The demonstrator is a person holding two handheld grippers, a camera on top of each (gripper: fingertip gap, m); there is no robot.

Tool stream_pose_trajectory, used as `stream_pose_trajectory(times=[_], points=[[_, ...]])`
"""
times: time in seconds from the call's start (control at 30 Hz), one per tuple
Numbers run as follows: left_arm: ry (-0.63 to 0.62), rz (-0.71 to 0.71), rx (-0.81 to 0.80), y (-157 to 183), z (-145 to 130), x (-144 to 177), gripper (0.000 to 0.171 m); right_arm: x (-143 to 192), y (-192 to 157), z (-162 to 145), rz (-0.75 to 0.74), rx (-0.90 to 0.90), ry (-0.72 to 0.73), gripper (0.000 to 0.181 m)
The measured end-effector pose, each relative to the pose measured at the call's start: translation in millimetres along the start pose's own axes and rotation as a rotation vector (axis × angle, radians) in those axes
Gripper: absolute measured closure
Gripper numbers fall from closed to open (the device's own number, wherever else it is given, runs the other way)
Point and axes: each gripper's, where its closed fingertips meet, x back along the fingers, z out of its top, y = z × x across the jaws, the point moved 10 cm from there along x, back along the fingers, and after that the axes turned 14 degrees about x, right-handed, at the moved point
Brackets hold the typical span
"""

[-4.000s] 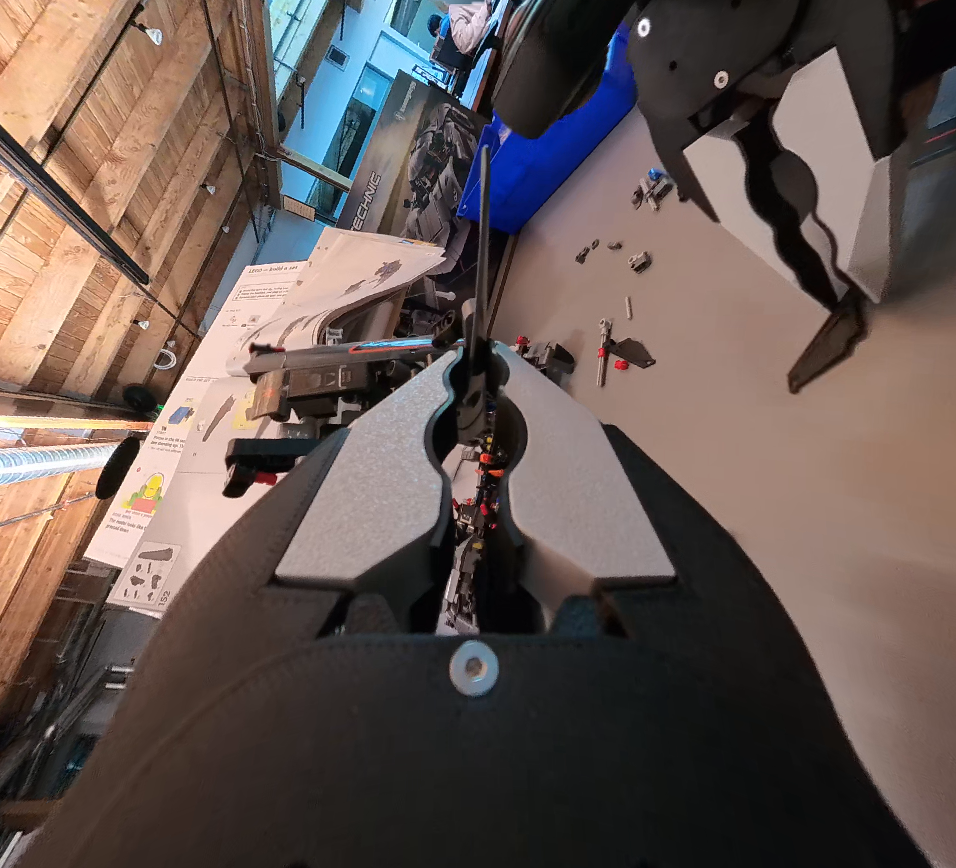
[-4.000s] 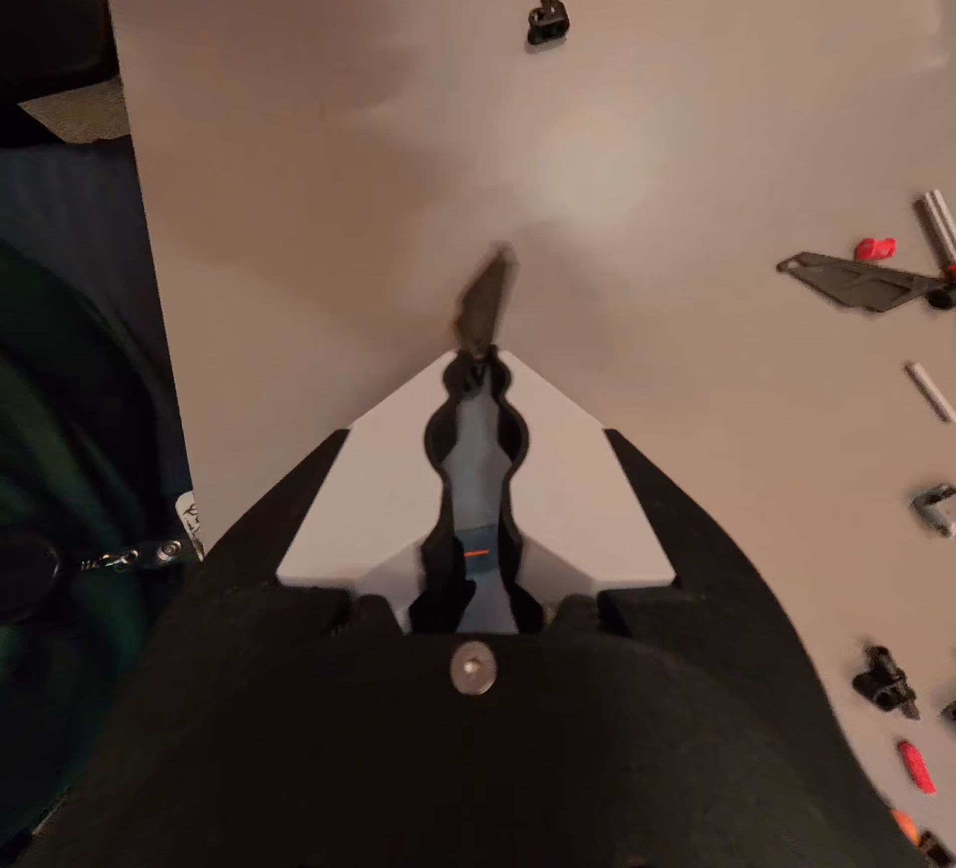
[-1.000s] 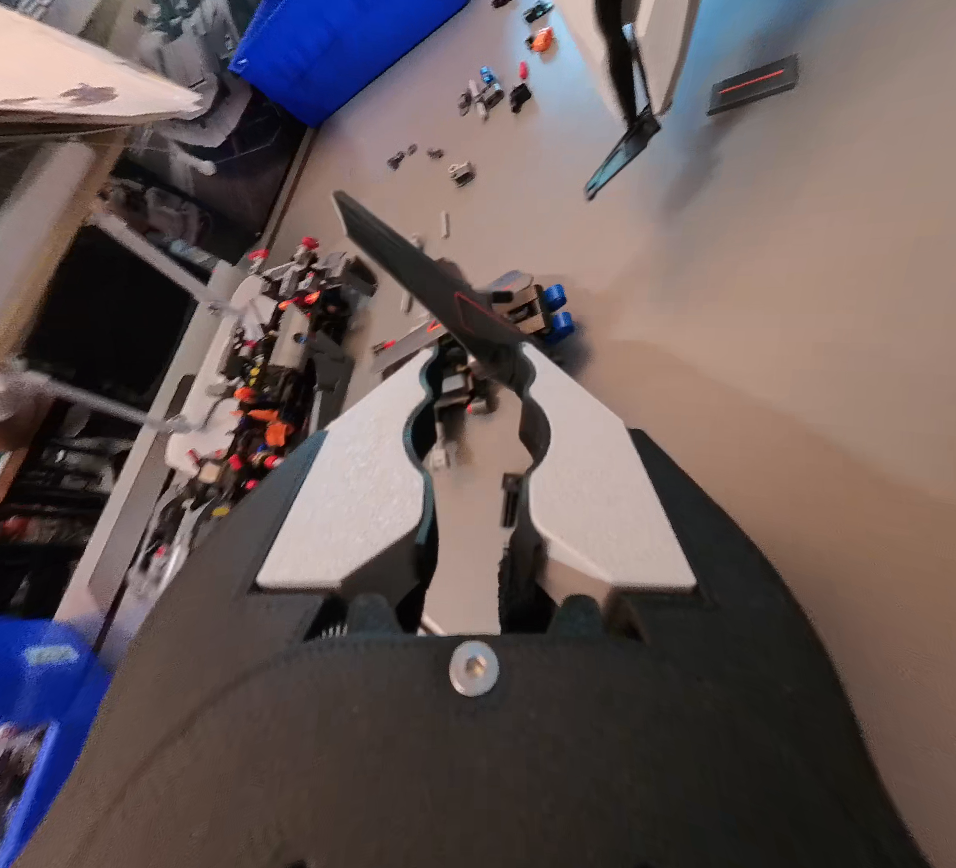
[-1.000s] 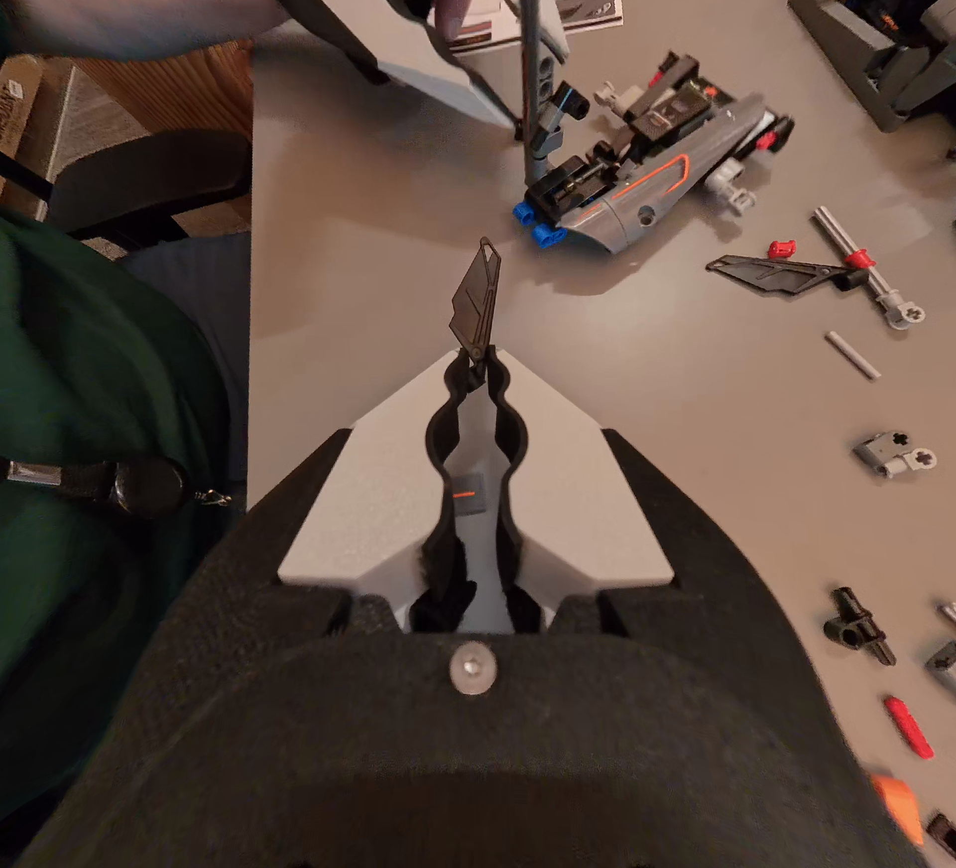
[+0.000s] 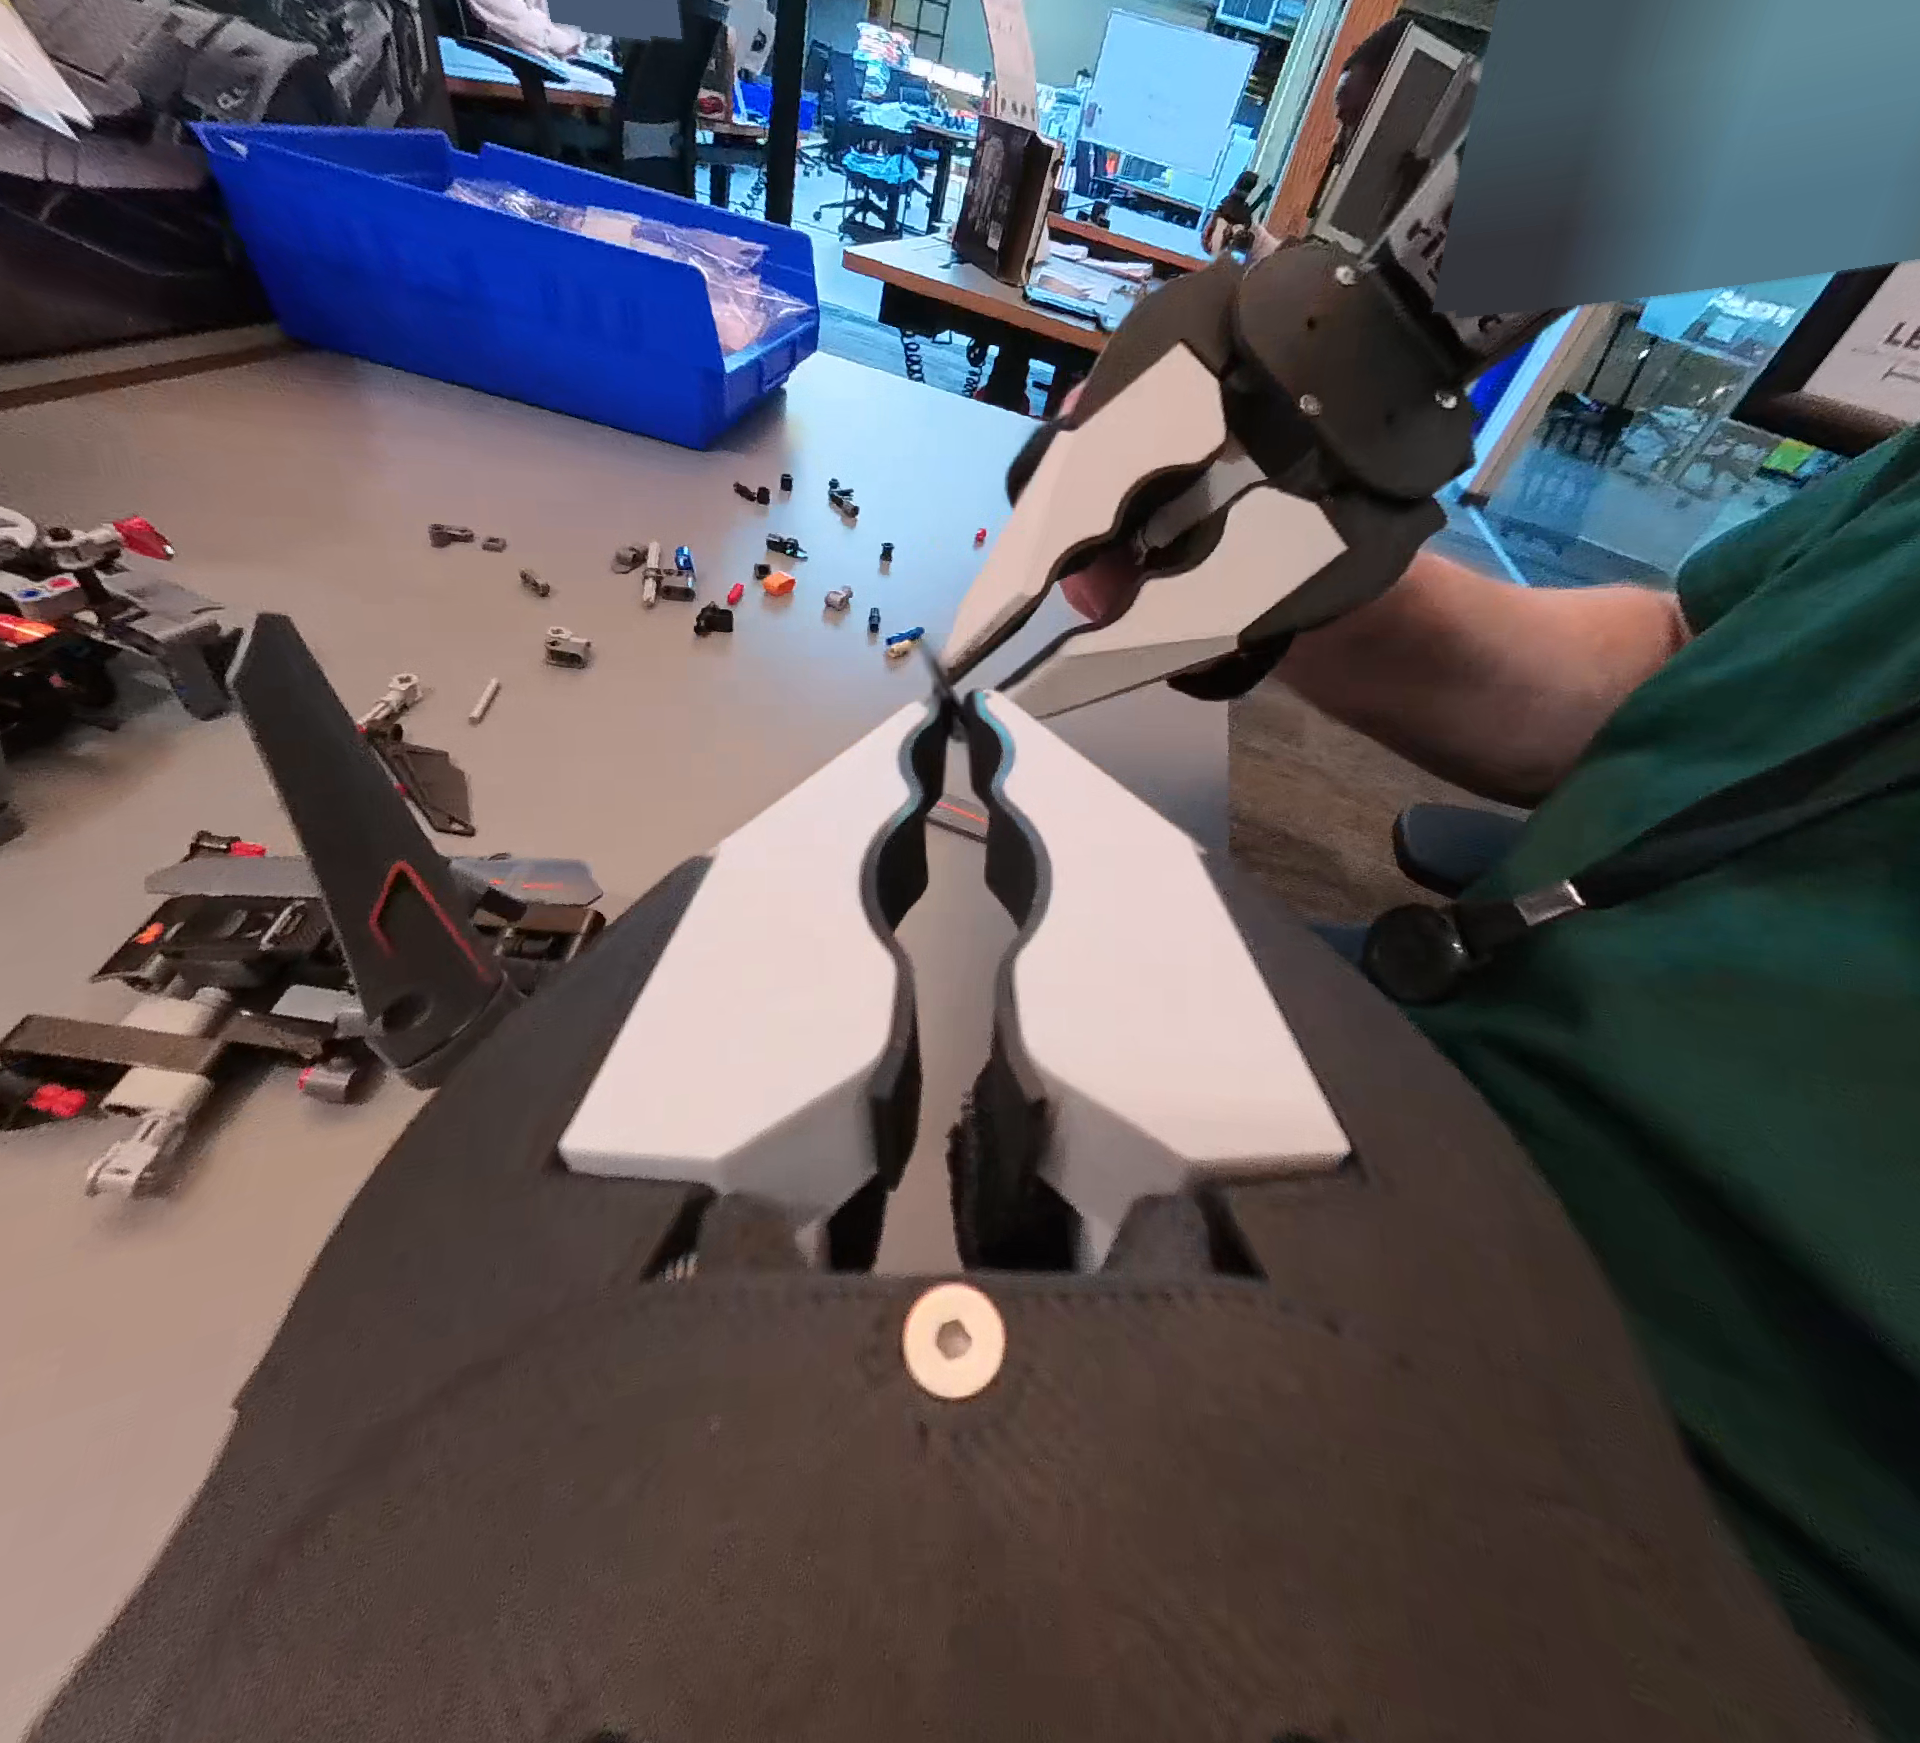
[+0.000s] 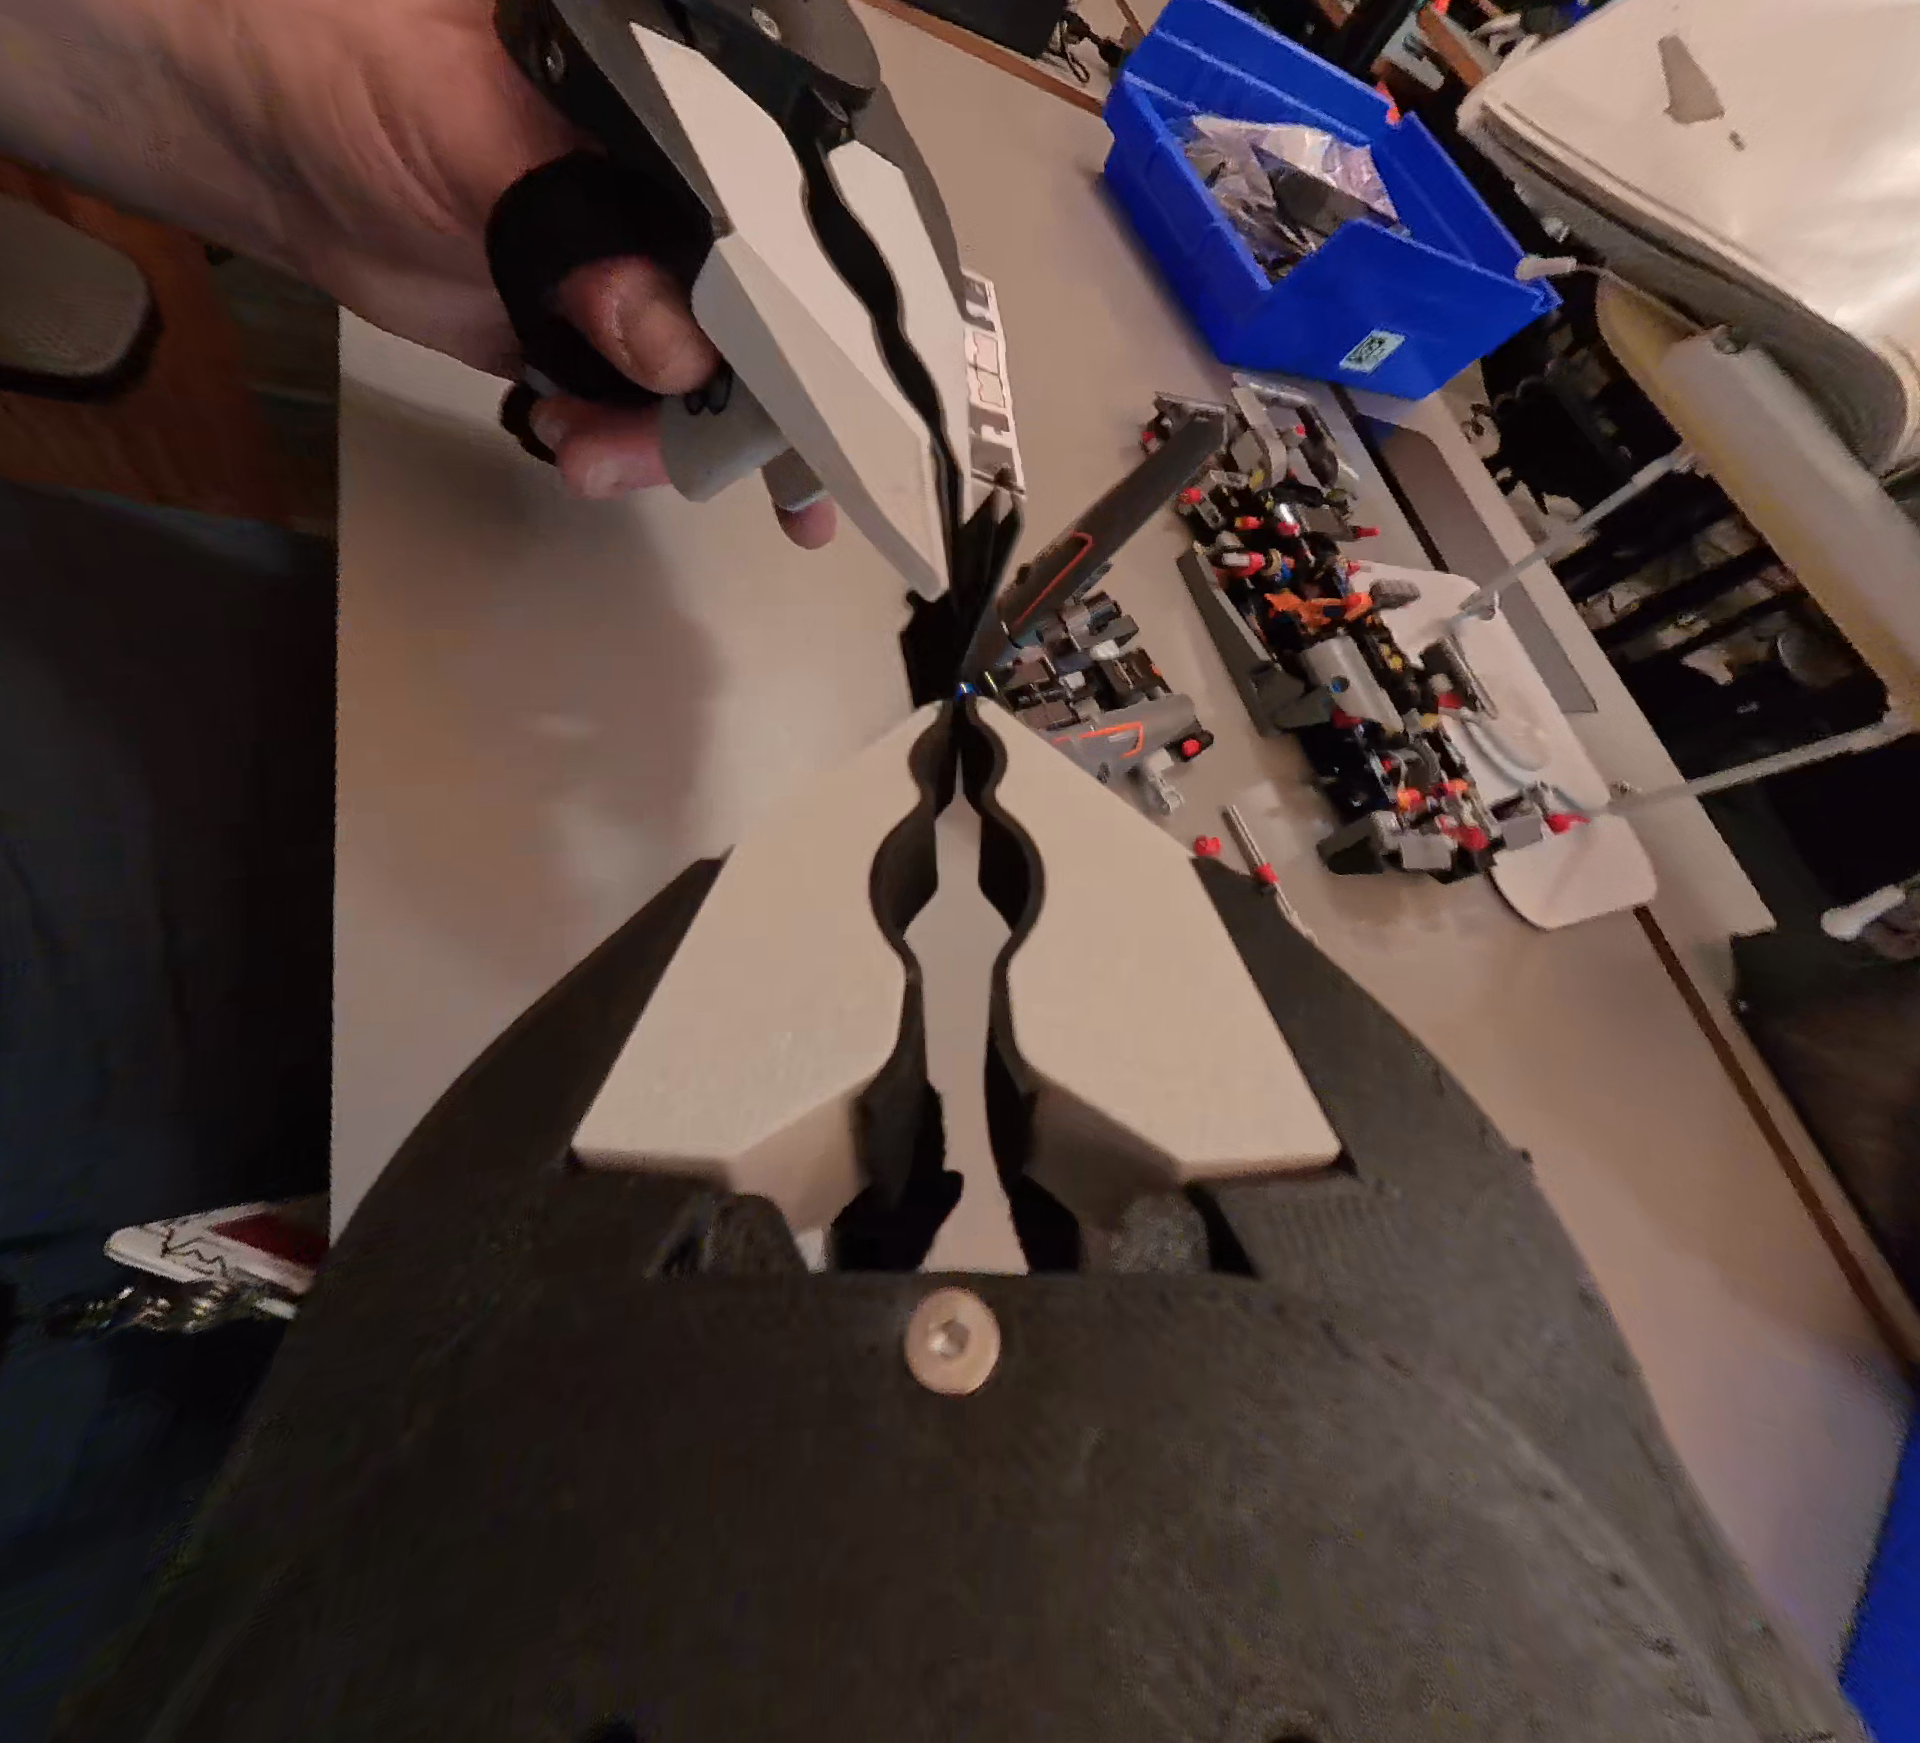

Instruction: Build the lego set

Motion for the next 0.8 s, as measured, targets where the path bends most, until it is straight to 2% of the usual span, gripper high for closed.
stream_pose_trajectory(times=[0.1, 0.17, 0.2, 0.33, 0.43, 0.8], points=[[-0.03, 0.0, -0.056, 3.3, 2.7, 0.1, 0.171, 2.4, -0.9, 2.4, 0.032, -0.032, 0.047, 0.181], [-0.041, -0.009, -0.102, 5.2, 7.3, 1.9, 0.171, 4.5, 2.9, -1.6, 0.072, -0.072, 0.05, 0.167], [-0.051, -0.013, -0.119, 5.5, 9.7, 2.6, 0.171, 5.1, 5.3, -4.7, 0.098, -0.103, 0.044, 0.166], [-0.1, -0.074, -0.191, 8.6, 19.3, 2.1, 0.171, 5.8, 9.2, -10.0, 0.221, -0.197, 0.114, 0.167], [-0.133, -0.11, -0.239, 10.8, 25.6, -0.2, 0.171, 3.5, 11.0, -10.6, 0.243, -0.216, 0.125, 0.175], [-0.071, -0.193, -0.168, 3.1, 27.3, 5.2, 0.171, 0.5, 10.7, -10.4, 0.28, -0.343, 0.226, 0.176]])
